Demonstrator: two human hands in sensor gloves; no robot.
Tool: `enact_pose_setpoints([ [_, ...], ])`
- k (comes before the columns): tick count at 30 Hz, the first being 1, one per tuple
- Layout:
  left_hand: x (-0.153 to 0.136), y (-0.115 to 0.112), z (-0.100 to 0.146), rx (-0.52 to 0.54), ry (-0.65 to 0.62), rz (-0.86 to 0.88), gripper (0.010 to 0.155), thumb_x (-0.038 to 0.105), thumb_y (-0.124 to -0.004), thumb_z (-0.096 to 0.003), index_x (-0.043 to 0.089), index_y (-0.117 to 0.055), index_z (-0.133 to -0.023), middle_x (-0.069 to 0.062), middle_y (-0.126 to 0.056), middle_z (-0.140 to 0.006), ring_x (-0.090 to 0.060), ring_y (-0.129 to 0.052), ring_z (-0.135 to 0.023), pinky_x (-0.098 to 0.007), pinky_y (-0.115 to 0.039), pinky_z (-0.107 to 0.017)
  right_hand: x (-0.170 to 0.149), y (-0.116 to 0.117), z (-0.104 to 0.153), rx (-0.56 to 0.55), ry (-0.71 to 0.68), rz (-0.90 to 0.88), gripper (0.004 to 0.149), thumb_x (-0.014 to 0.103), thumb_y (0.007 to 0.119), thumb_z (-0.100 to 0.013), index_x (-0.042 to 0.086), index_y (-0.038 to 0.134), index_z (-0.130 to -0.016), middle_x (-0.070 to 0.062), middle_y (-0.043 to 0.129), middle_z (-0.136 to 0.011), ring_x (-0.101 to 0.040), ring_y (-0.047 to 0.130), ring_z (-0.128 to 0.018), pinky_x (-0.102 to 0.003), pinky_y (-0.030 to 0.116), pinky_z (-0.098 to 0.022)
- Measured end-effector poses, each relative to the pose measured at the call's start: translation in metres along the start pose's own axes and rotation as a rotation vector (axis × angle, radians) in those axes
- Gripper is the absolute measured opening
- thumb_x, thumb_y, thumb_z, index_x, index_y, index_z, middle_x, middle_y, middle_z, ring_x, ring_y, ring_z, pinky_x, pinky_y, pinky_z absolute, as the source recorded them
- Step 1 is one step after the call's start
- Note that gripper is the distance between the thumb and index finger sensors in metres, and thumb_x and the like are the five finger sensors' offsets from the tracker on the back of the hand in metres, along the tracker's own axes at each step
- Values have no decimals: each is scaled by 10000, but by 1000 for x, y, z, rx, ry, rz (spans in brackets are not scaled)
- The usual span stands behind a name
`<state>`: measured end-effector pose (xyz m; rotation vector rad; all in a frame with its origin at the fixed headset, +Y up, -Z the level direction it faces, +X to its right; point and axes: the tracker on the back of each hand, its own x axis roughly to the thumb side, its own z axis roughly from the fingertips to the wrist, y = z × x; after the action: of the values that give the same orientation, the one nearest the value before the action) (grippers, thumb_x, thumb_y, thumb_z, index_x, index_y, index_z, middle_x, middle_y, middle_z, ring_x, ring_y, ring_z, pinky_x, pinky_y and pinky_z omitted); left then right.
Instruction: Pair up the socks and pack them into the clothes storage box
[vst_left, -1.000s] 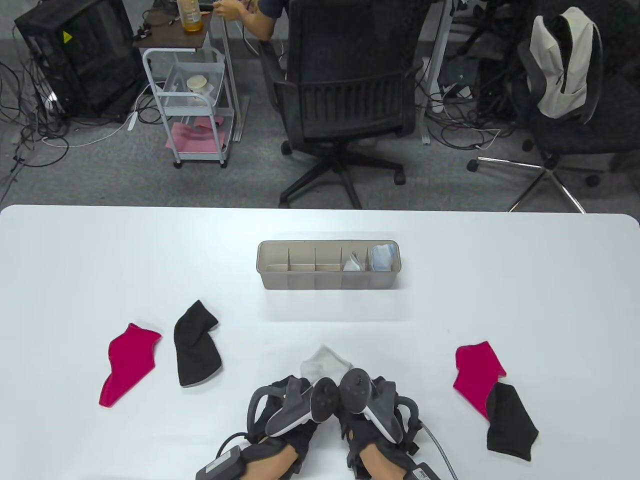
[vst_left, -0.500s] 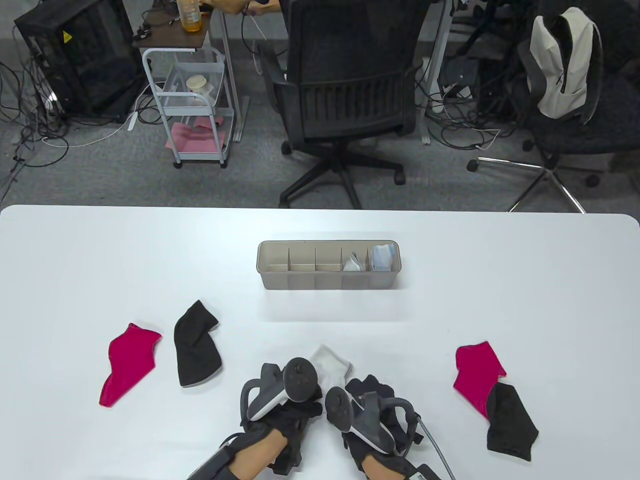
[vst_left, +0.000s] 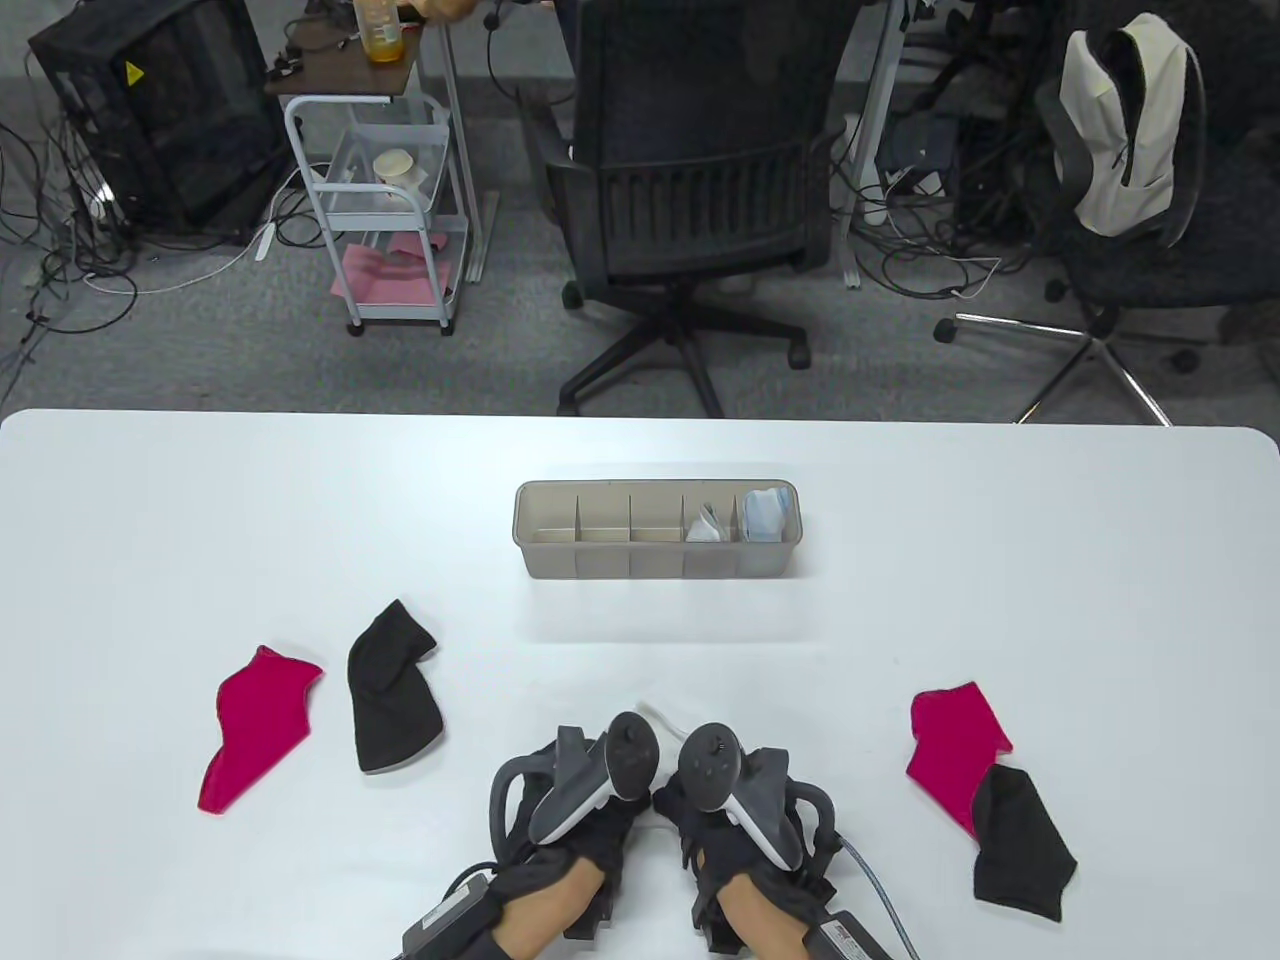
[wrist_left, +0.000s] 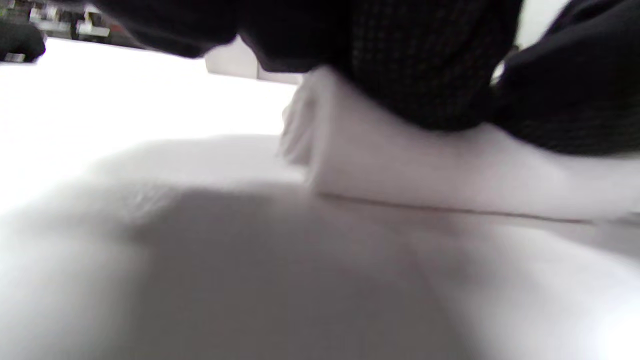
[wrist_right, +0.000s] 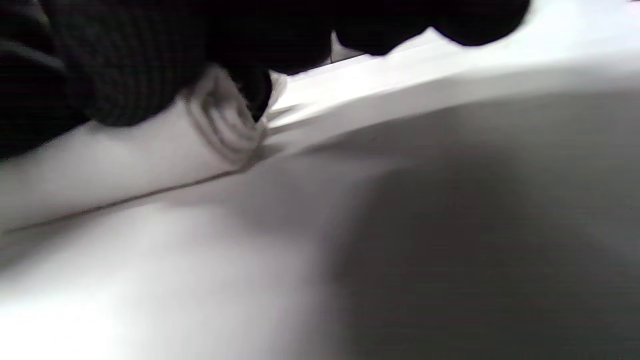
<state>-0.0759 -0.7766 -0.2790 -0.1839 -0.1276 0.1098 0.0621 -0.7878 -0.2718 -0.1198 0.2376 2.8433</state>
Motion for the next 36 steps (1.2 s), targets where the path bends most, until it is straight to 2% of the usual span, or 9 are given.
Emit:
enact_pose_setpoints([
  [6,8,1,17,-26,-142,34,477,313,-903,-387,137,-824,-824,-76,-854,-446,-350,-812,-380,-620,-657,-374,-3,2,0,7,-3,-27,341,514,828,-370,335,899,-651,113,852,-411,-155,802,-460,-434,686,-490],
  [17,11,2,20,90,-235,-70,394,309,-955,-361,171,-925,-729,-75,-927,-362,-349,-864,-319,-615,-700,-346,-9,4,0,42,25,-122,360,489,860,-367,329,892,-687,101,849,-464,-169,788,-491,-446,667,-505],
  [30,-11,0,9,-6,-175,96,569,344,-930,-372,40,-903,-852,-53,-924,-426,-327,-865,-353,-597,-707,-364,9,-5,27,-245,-285,206,385,472,980,-285,370,974,-657,100,941,-386,-163,856,-437,-439,721,-488],
  [31,-14,2,8,-19,-171,102,569,347,-929,-373,47,-906,-856,-51,-927,-425,-325,-868,-354,-595,-709,-366,11,-3,27,-249,-296,229,401,483,982,-276,359,974,-657,100,946,-377,-161,861,-433,-438,724,-490],
  [32,-15,4,8,-26,-167,108,457,347,-928,-376,289,-896,-828,-51,-929,-430,-325,-870,-359,-595,-710,-370,12,-3,27,-255,-307,238,408,490,987,-269,351,976,-652,99,948,-365,-159,864,-426,-437,726,-490],
  [33,-17,6,9,-38,-166,117,542,346,-931,-376,89,-922,-853,-53,-933,-434,-328,-872,-363,-596,-710,-373,14,-3,27,-268,-325,253,409,495,991,-262,346,982,-643,96,950,-358,-161,865,-421,-438,727,-488],
  [34,-19,6,9,-48,-165,119,455,349,-935,-374,311,-909,-826,-53,-943,-437,-329,-878,-366,-595,-713,-376,15,-2,26,-268,-337,271,422,504,993,-256,342,981,-645,94,949,-357,-163,864,-421,-439,726,-489],
  [35,-21,7,9,-51,-166,120,516,350,-939,-373,165,-926,-855,-52,-950,-437,-329,-883,-364,-594,-717,-375,16,-1,26,-266,-341,280,440,509,996,-250,332,979,-652,91,947,-360,-165,862,-424,-442,724,-490],
  [36,-23,7,8,-53,-169,124,454,350,-943,-370,334,-913,-823,-52,-956,-435,-330,-886,-361,-595,-720,-372,16,1,24,-259,-341,286,461,512,1000,-247,320,973,-665,87,942,-368,-170,858,-430,-447,720,-493],
])
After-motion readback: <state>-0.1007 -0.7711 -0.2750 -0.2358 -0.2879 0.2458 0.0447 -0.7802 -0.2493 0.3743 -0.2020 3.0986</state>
